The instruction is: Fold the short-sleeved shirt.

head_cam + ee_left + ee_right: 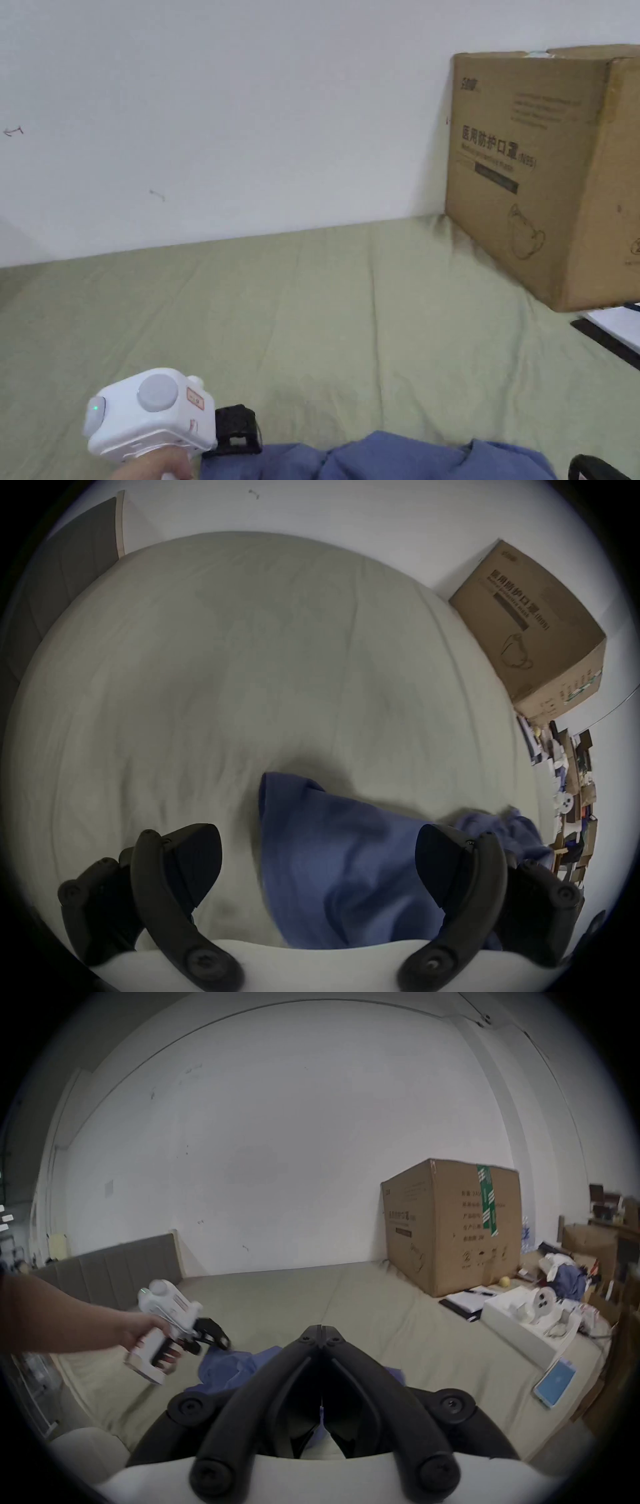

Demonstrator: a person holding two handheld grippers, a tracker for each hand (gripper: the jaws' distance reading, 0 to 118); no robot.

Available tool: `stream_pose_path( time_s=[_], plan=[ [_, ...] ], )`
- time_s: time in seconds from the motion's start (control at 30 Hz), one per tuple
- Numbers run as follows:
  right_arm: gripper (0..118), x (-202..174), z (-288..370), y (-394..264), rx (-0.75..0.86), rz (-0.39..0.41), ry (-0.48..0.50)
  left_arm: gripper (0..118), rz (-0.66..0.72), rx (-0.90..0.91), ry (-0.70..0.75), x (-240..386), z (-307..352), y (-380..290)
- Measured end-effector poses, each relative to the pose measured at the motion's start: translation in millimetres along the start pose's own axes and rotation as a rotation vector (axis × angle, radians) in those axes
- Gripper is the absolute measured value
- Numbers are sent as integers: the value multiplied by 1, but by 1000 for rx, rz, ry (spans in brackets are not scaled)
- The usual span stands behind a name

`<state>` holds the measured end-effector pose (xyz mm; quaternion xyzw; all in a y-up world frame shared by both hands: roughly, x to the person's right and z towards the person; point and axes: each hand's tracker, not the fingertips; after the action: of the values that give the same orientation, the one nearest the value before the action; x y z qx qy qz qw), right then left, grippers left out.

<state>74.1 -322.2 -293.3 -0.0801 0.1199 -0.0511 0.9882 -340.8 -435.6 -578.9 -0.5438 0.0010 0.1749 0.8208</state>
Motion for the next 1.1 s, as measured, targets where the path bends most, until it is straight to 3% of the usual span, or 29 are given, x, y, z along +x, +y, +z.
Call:
stream_pose_path(
  time_s=[0.1,0.2,0.23,0.33,0.43,0.5,0.57,0.6,0.63,0.67,0.73,0.87,0.93,0.97,1.0,1.03,1.07,1.1],
  plan=[
    [0,11,-8,-4,-9,-61,7,113,-139,-87,69,8,-22,-6],
    [0,22,-26,-3,-49,-81,-33,107,-211,-18,97,15,-17,-17],
    [0,31,-33,0,-54,-80,-22,93,-213,24,101,16,-12,-24],
    [0,61,-72,13,-197,-135,25,5,-325,220,180,20,16,-53],
    [5,96,-134,20,-447,-290,38,2,-312,234,-7,8,31,-78],
    [36,114,-177,16,-636,-324,0,2,-298,255,17,8,43,-83],
    [66,124,-217,8,-773,-248,6,2,-235,261,-18,1,49,-87],
    [90,124,-233,4,-829,-204,-29,2,-198,256,-48,1,54,-83],
    [90,125,-247,-1,-856,-171,-52,2,-166,265,-57,-2,56,-85],
    [97,126,-259,-8,-885,-179,-46,2,-145,265,-55,-5,57,-86],
    [117,128,-277,-26,-947,-250,-70,2,-140,250,-58,-8,57,-82],
    [105,132,-297,-55,-1025,-400,-156,2,-204,237,-9,-13,58,-83],
    [83,126,-301,-60,-1132,-373,-168,2,-209,226,-20,-16,60,-84],
    [65,122,-299,-57,-1090,-292,-182,2,-211,220,-19,-17,61,-84],
    [41,120,-297,-51,-1068,-216,-150,2,-215,214,-16,-18,62,-82],
    [6,120,-296,-47,-1062,-196,-97,2,-220,211,-10,-18,64,-82],
    [7,123,-295,-42,-1079,-238,-42,2,-224,211,-7,-19,66,-82],
    [7,122,-285,-32,-1068,-262,-62,2,-228,213,-2,-19,70,-82]
  ],
)
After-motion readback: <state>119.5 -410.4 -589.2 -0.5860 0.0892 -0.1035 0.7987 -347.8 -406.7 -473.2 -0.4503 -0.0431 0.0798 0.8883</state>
